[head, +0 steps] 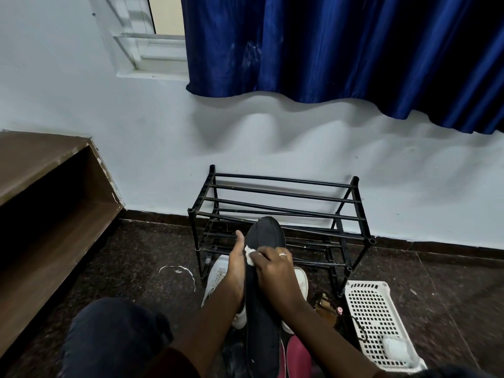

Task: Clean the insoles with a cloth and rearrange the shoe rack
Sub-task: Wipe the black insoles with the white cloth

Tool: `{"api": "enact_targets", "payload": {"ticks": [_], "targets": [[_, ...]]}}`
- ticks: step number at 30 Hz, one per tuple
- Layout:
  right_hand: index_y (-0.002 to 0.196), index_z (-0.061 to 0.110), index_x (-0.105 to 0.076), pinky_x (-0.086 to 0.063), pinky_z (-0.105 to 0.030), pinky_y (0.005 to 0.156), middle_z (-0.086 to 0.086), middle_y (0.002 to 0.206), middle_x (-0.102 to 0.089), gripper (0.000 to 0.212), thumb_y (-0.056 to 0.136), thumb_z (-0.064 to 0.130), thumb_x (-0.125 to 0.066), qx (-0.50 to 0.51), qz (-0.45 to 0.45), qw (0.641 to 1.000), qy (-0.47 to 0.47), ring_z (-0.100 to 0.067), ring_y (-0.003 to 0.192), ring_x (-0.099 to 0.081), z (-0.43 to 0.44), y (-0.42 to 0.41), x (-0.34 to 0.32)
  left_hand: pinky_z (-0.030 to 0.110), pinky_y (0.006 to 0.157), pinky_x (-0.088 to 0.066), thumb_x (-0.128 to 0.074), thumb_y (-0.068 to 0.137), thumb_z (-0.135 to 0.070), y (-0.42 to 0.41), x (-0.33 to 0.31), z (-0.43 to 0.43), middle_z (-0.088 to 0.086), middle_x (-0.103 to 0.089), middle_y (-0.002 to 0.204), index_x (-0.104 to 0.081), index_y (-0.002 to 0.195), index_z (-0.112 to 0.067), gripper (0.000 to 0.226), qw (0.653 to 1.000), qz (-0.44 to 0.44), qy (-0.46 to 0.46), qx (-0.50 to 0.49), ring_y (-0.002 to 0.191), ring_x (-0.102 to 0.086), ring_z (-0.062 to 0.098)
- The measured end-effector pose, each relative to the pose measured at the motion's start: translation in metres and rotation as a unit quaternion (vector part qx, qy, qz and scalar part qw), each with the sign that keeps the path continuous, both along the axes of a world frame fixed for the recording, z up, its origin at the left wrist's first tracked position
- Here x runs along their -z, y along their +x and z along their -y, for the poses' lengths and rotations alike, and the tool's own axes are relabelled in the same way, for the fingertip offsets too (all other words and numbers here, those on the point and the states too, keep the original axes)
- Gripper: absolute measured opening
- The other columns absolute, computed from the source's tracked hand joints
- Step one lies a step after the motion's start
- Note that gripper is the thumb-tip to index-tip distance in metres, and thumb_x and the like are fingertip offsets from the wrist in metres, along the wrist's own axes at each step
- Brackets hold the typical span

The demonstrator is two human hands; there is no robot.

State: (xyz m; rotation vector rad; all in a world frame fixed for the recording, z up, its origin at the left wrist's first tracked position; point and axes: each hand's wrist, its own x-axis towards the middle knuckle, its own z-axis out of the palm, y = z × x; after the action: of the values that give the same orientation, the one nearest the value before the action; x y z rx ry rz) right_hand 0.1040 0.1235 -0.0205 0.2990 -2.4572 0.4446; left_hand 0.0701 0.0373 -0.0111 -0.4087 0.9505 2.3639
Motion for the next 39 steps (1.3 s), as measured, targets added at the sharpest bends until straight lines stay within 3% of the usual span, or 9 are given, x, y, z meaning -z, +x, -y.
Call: {"api": "enact_targets", "payload": {"ticks": [3,6,10,14,18,24,29,33,39], "targets": [[0.066,0.02,-0.067,-0.033,-0.033,0.074,0.002,0.07,-0.063,0.025,0.071,0.021,-0.042,0.051,0.014,0.998,0.039,-0.022,0.059,-0.058,-0.003,-0.02,-0.014,0.034,0.081,-0.049,-0.035,0.094,-0.055,0.009,-0.009,-0.004,0.019,-0.067,0.091,-0.063,0.107,0.002,0.065,1.0,-0.001,0.019,0.01,0.088,-0.064,0.028],[0.062,0.02,-0.067,-0.044,-0.035,0.075,0.001,0.069,-0.064,0.014,0.066,0.019,-0.053,0.086,0.043,0.994,0.045,-0.024,0.06,-0.06,-0.01,-0.039,-0.029,0.034,0.082,-0.049,-0.036,0.097,-0.049,0.015,-0.011,-0.007,0.018,-0.068,0.096,-0.057,0.122,-0.002,0.057,1.0,-0.012,0.006,0.018,0.088,-0.067,0.026],[0.064,0.015,-0.069,-0.046,-0.041,0.069,-0.004,0.071,-0.064,0.009,0.062,0.009,-0.062,0.096,0.098,0.991,0.003,-0.031,0.063,-0.06,-0.015,-0.052,-0.036,0.034,0.074,-0.052,-0.034,0.095,-0.053,0.015,-0.008,-0.008,0.017,-0.071,0.09,-0.061,0.113,-0.004,0.058,1.0,-0.017,-0.003,0.018,0.079,-0.07,0.024],[0.073,0.013,-0.071,-0.042,-0.043,0.072,-0.003,0.083,-0.067,0.025,0.059,0.002,-0.054,0.056,0.098,0.993,-0.041,-0.033,0.071,-0.06,-0.014,-0.037,-0.026,0.031,0.072,-0.055,-0.03,0.096,-0.054,0.01,-0.004,-0.006,0.017,-0.071,0.089,-0.067,0.102,-0.004,0.062,1.0,-0.021,0.015,0.0,0.08,-0.07,0.025],[0.068,0.017,-0.071,-0.047,-0.041,0.066,0.003,0.075,-0.066,0.033,0.047,0.001,-0.051,0.032,0.061,0.998,-0.014,-0.026,0.061,-0.059,-0.01,-0.008,-0.011,0.033,0.074,-0.056,-0.031,0.092,-0.061,0.002,0.001,0.0,0.019,-0.07,0.093,-0.076,0.09,-0.001,0.075,1.0,-0.028,0.003,0.002,0.081,-0.07,0.028],[0.065,0.02,-0.07,-0.046,-0.034,0.067,0.008,0.073,-0.065,0.03,0.044,0.004,-0.057,0.002,0.017,1.0,0.019,-0.02,0.058,-0.057,-0.015,0.004,-0.001,0.035,0.075,-0.054,-0.036,0.089,-0.065,0.001,0.006,0.002,0.02,-0.069,0.095,-0.07,0.099,0.001,0.075,1.0,-0.007,-0.001,0.005,0.081,-0.069,0.028],[0.067,0.02,-0.07,-0.04,-0.031,0.073,0.005,0.077,-0.067,0.025,0.067,0.017,-0.046,0.04,-0.002,0.998,0.047,-0.021,0.06,-0.058,-0.02,-0.024,-0.016,0.034,0.075,-0.052,-0.031,0.096,-0.056,0.009,0.0,-0.006,0.018,-0.07,0.09,-0.07,0.098,-0.001,0.068,1.0,-0.011,0.017,-0.002,0.08,-0.07,0.027],[0.069,0.014,-0.071,-0.048,-0.04,0.066,0.001,0.076,-0.069,0.02,0.06,-0.003,-0.066,0.057,0.027,0.997,-0.039,-0.028,0.061,-0.061,-0.018,-0.044,-0.031,0.029,0.063,-0.057,-0.029,0.097,-0.053,0.011,-0.001,-0.01,0.017,-0.071,0.089,-0.074,0.093,-0.004,0.066,0.999,-0.03,0.022,-0.017,0.079,-0.071,0.024],[0.067,0.017,-0.069,-0.03,-0.03,0.075,0.005,0.075,-0.068,0.032,0.049,-0.006,-0.055,-0.016,0.032,0.998,-0.057,-0.023,0.058,-0.057,-0.005,-0.013,-0.013,0.027,0.063,-0.056,-0.026,0.094,-0.06,0.003,0.002,-0.001,0.018,-0.071,0.084,-0.076,0.079,-0.001,0.079,0.999,-0.03,-0.002,-0.014,0.074,-0.071,0.025]]}}
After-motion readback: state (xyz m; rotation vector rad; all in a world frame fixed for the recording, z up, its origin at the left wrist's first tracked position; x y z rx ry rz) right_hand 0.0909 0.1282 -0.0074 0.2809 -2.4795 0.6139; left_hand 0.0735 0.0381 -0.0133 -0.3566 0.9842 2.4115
